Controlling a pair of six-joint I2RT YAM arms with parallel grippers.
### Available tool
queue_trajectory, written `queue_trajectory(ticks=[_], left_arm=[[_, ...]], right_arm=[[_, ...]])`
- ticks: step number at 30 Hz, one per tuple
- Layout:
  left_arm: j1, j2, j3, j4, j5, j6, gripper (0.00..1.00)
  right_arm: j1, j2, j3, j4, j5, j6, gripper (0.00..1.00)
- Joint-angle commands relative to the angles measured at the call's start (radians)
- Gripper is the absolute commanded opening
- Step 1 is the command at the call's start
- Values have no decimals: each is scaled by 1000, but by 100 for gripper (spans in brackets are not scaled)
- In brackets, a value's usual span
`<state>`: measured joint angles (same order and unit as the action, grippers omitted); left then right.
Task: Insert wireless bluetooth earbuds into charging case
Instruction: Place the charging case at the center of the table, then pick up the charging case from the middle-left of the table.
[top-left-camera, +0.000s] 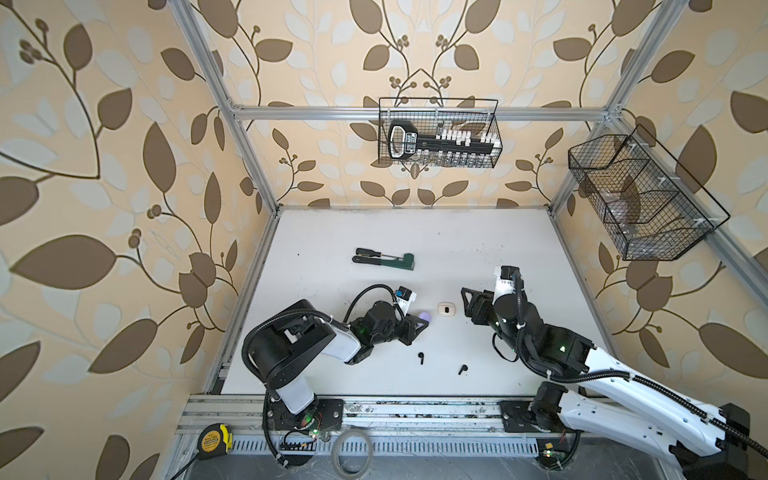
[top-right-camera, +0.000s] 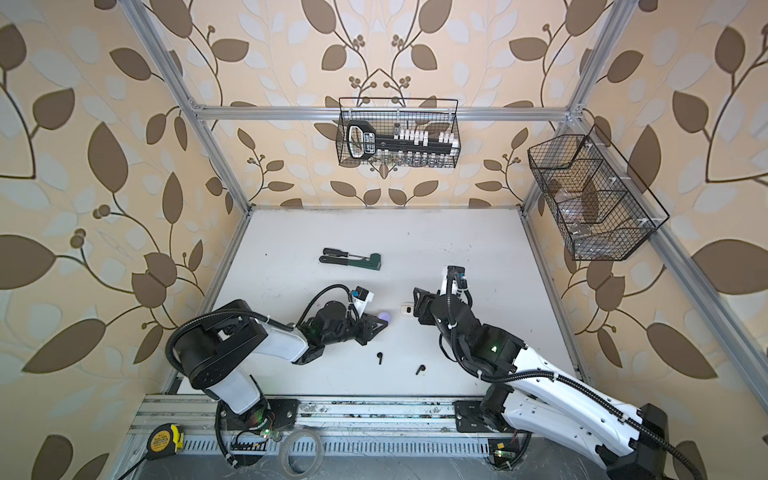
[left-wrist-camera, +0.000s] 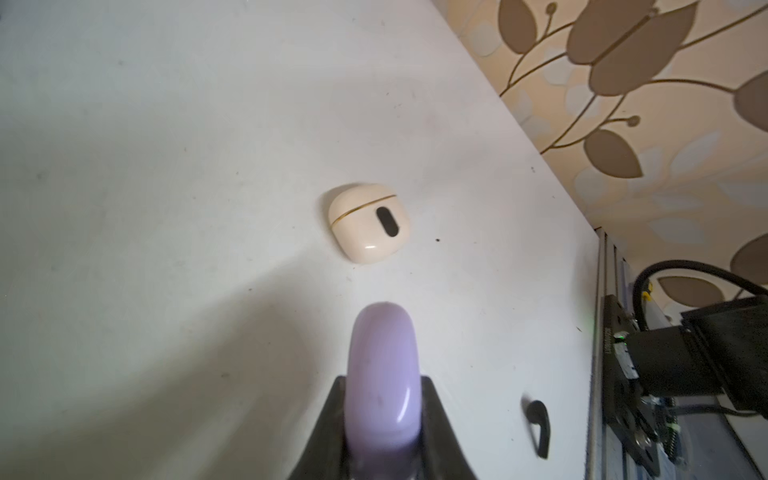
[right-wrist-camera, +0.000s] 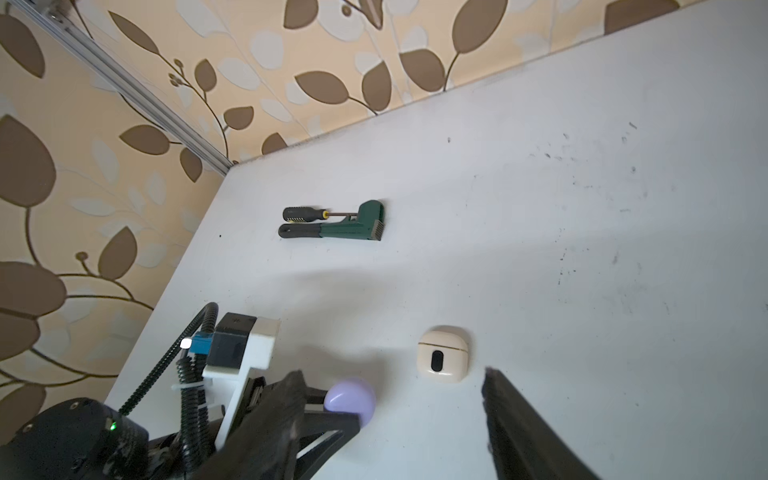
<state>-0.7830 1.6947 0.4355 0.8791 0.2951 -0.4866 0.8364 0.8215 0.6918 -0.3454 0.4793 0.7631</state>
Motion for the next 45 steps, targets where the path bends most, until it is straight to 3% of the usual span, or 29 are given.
queue_trajectory(ticks=[1, 2, 4, 9, 13, 14, 16, 17, 21, 25, 28, 30, 32, 37, 40, 45], left_arm=[[17, 43, 74, -35, 0, -110, 0], [23, 54, 87, -55, 2, -109, 0], [30, 65, 91, -59, -5, -97, 15], [50, 33, 94, -117, -42, -40, 41], [74, -33, 69, -153, -82, -13, 55], [93, -56, 61, -164, -80, -13, 61], [143, -117, 47, -203, -62, -14, 96], [178, -162, 36, -230, -55, -17, 99], [320, -433, 43, -473, -132, -46, 99], [356, -719, 241, -1047, -581, -153, 99], [359, -877, 260, -1213, -835, -194, 99], [386, -959, 214, -1227, -892, -162, 99], [467, -1003, 188, -1285, -874, -173, 99], [735, -1029, 124, -1277, -584, -190, 99], [810, -1016, 112, -1278, -553, -198, 99], [838, -993, 97, -1249, -507, -198, 99]], right_arm=[[-27, 6, 10, -13, -190, -39, 71], [-25, 7, 1, 11, -212, -58, 74], [-25, 10, -5, 45, -238, -94, 77], [-28, 55, 36, 63, -256, -164, 77], [-6, 74, 54, 140, -256, -273, 76], [4, 75, 54, 170, -246, -309, 76], [15, 88, 50, 247, -275, -398, 79], [19, 107, 57, 282, -303, -436, 80], [20, 239, 102, 340, -448, -498, 87], [59, 432, 118, 457, -542, -560, 87], [107, 598, 188, 476, -578, -655, 86], [133, 720, 266, 454, -633, -717, 85], [166, 852, 382, 380, -645, -778, 83], [176, 1144, 671, 220, -656, -848, 83], [167, 1270, 797, 155, -678, -869, 84], [167, 1396, 916, 97, -731, -888, 86]])
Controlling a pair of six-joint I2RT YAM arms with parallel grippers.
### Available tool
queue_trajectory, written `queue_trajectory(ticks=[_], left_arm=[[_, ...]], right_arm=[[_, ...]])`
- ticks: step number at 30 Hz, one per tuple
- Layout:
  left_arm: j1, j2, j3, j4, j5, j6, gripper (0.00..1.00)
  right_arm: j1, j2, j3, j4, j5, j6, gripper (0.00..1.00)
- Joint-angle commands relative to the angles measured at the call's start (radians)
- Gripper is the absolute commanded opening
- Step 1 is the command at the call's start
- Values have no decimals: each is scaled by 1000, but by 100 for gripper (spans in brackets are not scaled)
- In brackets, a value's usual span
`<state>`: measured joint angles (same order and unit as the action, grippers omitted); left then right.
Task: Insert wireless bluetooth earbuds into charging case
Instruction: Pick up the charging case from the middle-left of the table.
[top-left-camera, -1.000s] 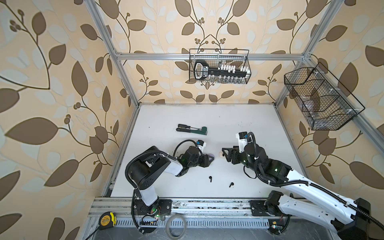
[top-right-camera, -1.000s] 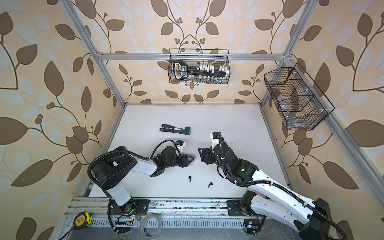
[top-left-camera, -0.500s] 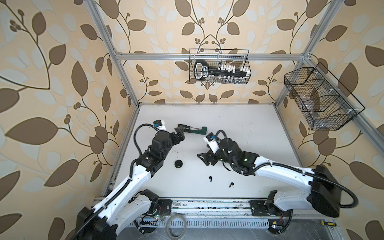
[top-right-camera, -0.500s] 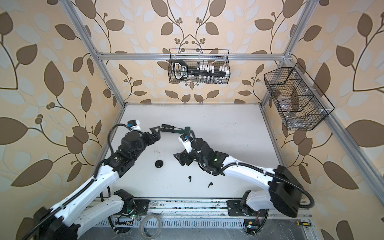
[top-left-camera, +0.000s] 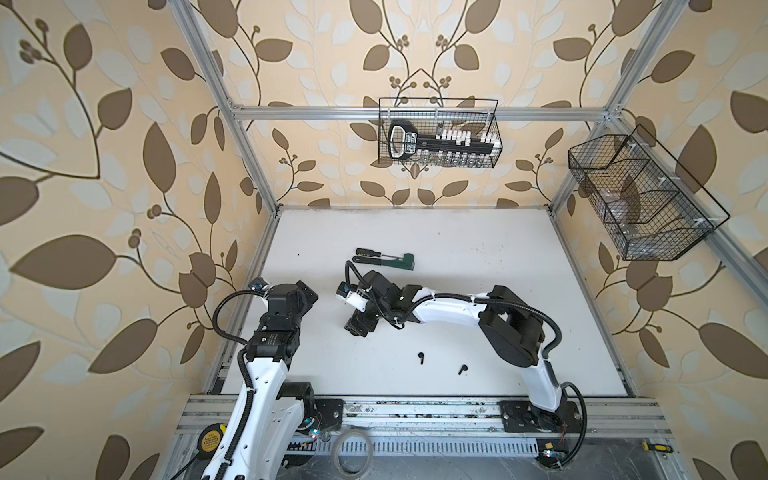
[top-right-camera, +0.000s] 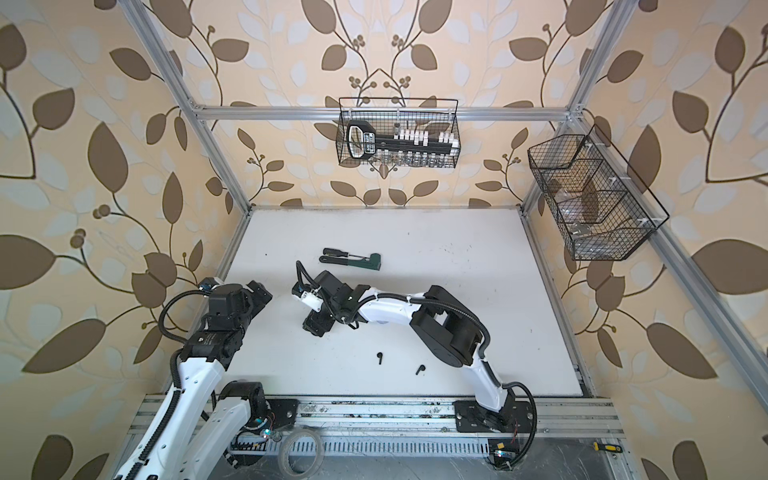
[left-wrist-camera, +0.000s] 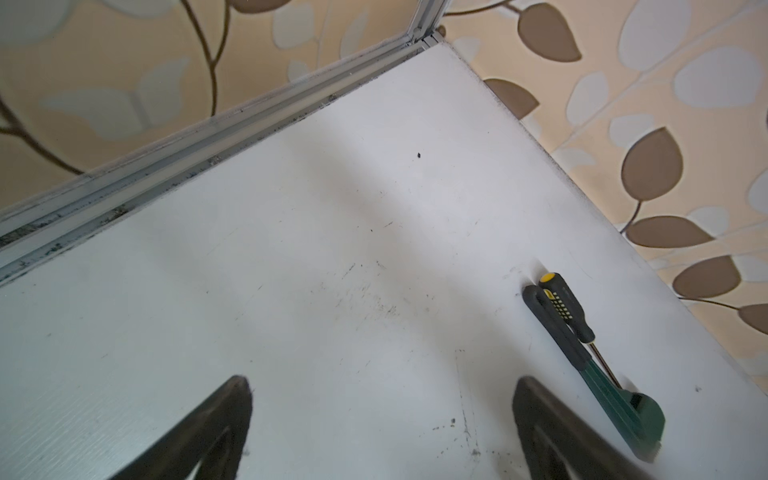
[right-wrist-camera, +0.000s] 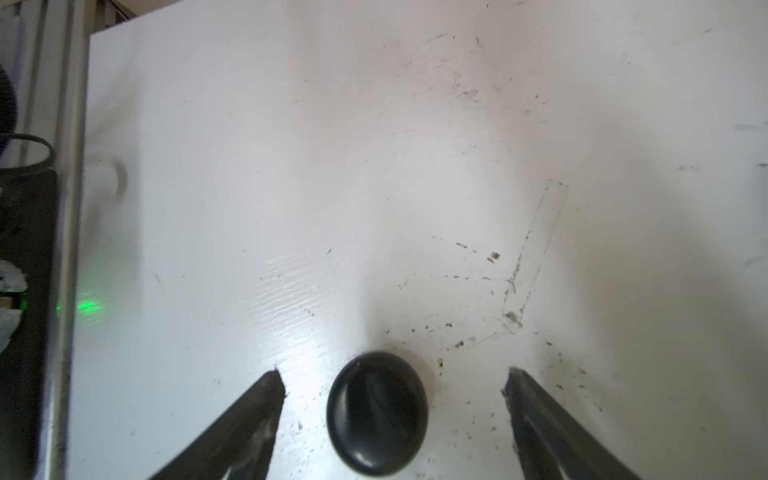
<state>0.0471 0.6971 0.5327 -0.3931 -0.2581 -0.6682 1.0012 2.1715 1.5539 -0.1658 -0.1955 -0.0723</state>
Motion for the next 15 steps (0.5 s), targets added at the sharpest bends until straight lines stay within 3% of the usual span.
queue_trajectory(ticks=[1, 15], left_arm=[[8, 8, -1, 22, 46, -16, 99], [12, -7, -1, 16, 59, -8, 99]], right_arm=[[2, 63, 73, -96, -64, -54, 86], [35, 40, -8, -104, -75, -45, 80]])
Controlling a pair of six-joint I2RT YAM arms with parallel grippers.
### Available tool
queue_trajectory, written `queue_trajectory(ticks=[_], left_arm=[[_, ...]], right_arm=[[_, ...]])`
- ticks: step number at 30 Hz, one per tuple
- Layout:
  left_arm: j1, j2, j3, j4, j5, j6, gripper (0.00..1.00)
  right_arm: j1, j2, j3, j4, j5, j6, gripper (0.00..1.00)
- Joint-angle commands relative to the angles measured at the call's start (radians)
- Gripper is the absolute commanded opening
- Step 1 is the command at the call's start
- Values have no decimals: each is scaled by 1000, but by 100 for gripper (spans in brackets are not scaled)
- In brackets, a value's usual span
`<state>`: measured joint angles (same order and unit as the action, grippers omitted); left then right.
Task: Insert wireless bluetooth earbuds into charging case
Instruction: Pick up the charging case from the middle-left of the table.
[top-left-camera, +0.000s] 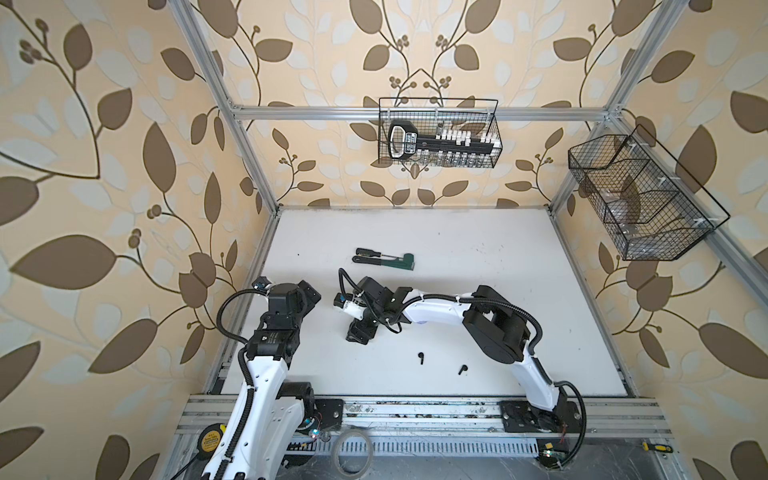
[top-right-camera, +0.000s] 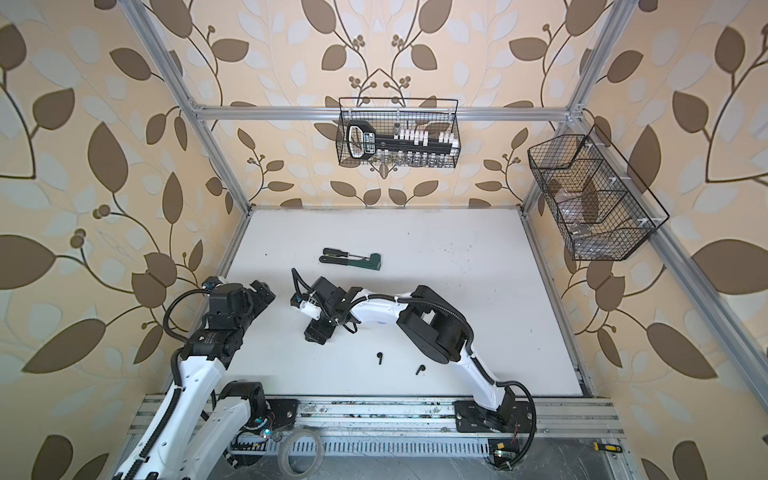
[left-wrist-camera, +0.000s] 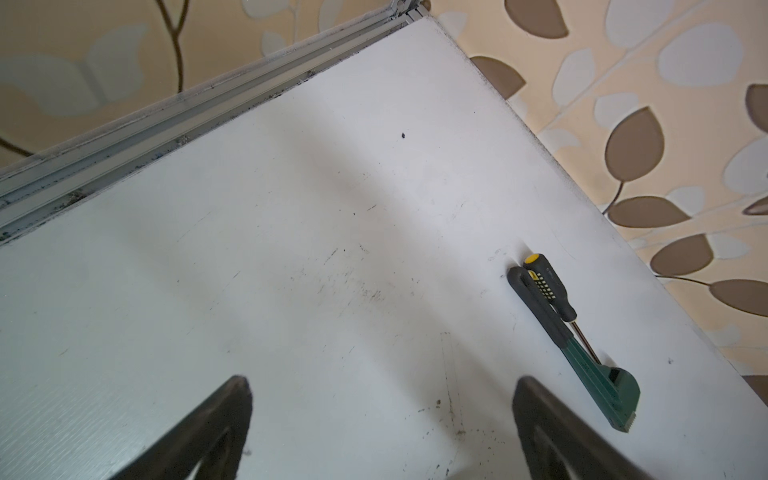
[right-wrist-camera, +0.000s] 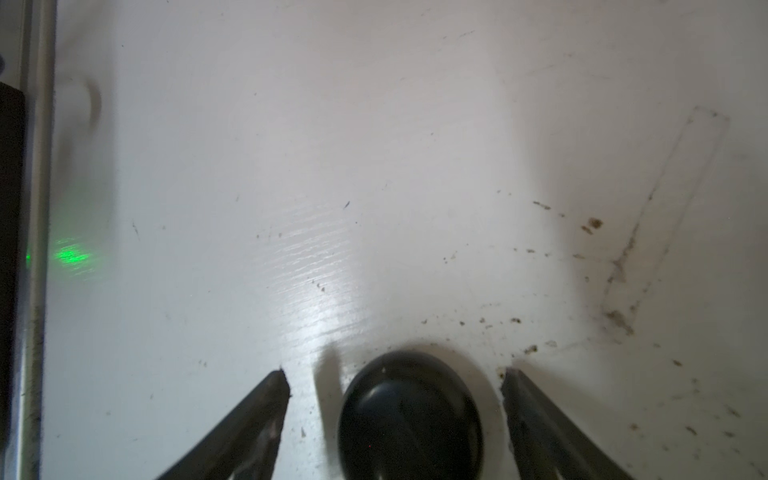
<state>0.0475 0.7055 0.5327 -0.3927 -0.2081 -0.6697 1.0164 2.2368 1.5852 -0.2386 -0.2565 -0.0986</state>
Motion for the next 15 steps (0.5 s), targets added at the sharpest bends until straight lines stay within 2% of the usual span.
queue_trajectory(ticks=[1, 15], left_arm=[[12, -18, 0, 14, 8, -6, 99], [14, -28, -7, 17, 10, -5, 99]], right_arm=[[21, -34, -52, -28, -12, -16, 79], [51, -140, -175, 5, 55, -8, 73]])
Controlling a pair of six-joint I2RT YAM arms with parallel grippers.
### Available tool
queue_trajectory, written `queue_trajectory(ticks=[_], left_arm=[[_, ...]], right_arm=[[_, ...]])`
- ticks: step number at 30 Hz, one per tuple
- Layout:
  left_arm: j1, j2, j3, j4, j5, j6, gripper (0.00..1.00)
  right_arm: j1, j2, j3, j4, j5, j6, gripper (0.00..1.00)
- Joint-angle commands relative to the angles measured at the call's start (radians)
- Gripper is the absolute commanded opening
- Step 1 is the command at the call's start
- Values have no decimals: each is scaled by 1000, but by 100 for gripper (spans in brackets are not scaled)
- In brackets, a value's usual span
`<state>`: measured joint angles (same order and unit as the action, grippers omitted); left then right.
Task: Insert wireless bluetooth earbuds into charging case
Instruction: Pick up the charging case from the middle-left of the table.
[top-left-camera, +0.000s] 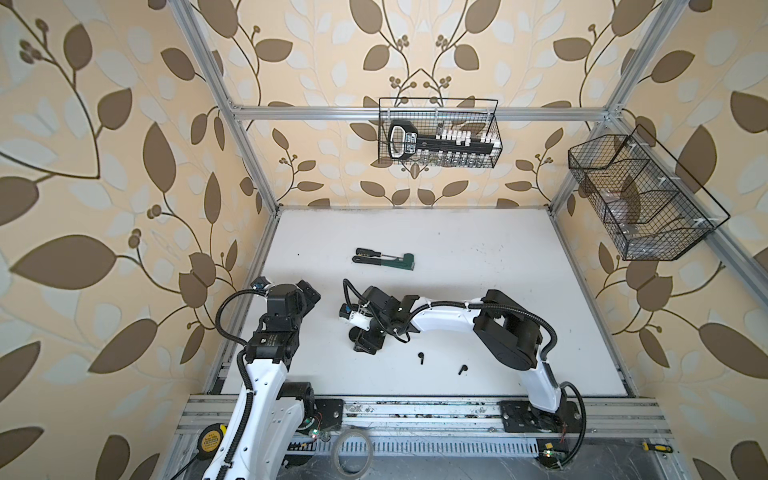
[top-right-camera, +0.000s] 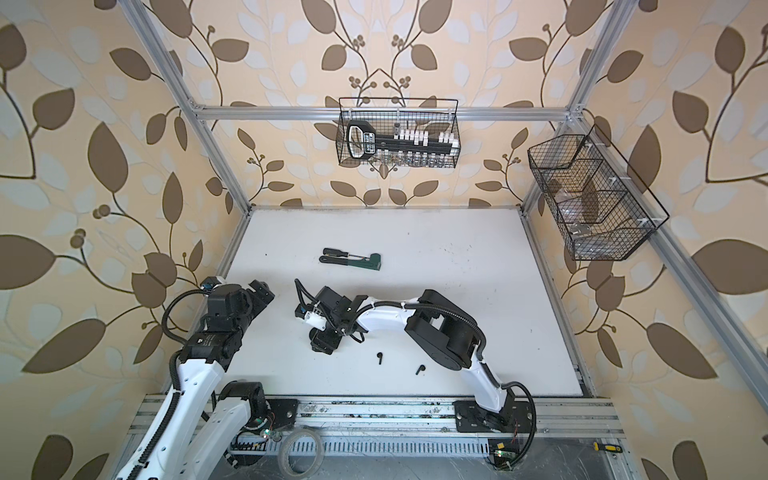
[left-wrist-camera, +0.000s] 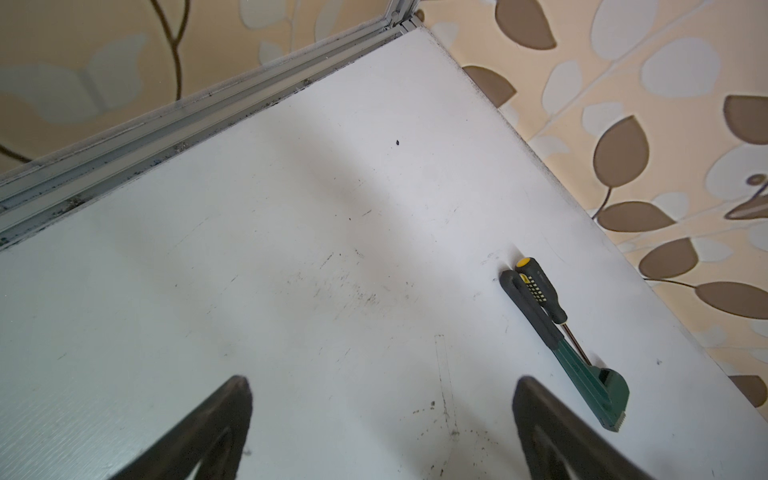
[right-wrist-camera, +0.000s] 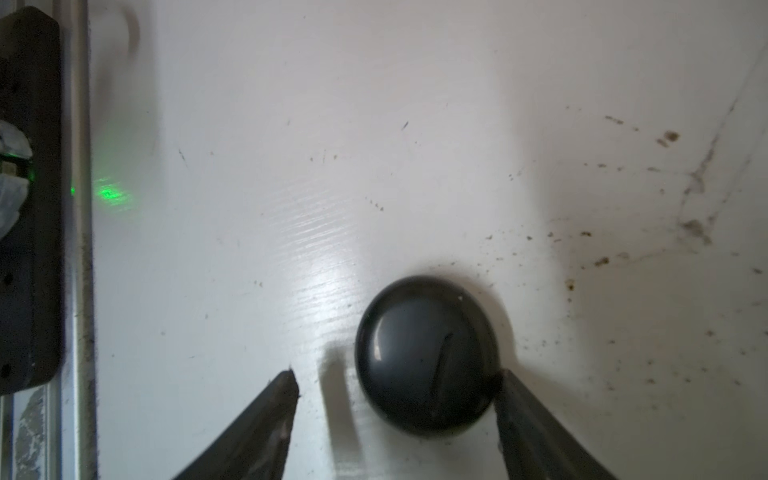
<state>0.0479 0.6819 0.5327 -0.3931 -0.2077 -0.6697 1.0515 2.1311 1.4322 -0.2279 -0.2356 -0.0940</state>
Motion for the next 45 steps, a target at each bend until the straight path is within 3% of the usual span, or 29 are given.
queue_trajectory(ticks=[1, 6, 10, 26, 32, 45], left_arm=[[13, -5, -7, 17, 10, -5, 99], [13, -16, -8, 14, 11, -2, 99], [13, -19, -9, 18, 11, -3, 99], [14, -41, -15, 16, 6, -1, 99], [14, -51, -18, 12, 4, 0, 99], [14, -72, -19, 19, 32, 6, 99]], right_arm=[[21, -35, -23, -5, 63, -13, 73], [30, -15, -6, 6, 189, -10, 75], [39, 18, 22, -3, 233, 18, 79], [94, 81, 22, 23, 361, 264, 77], [96, 89, 8, 25, 367, 296, 71], [99, 65, -9, 23, 388, 288, 48]])
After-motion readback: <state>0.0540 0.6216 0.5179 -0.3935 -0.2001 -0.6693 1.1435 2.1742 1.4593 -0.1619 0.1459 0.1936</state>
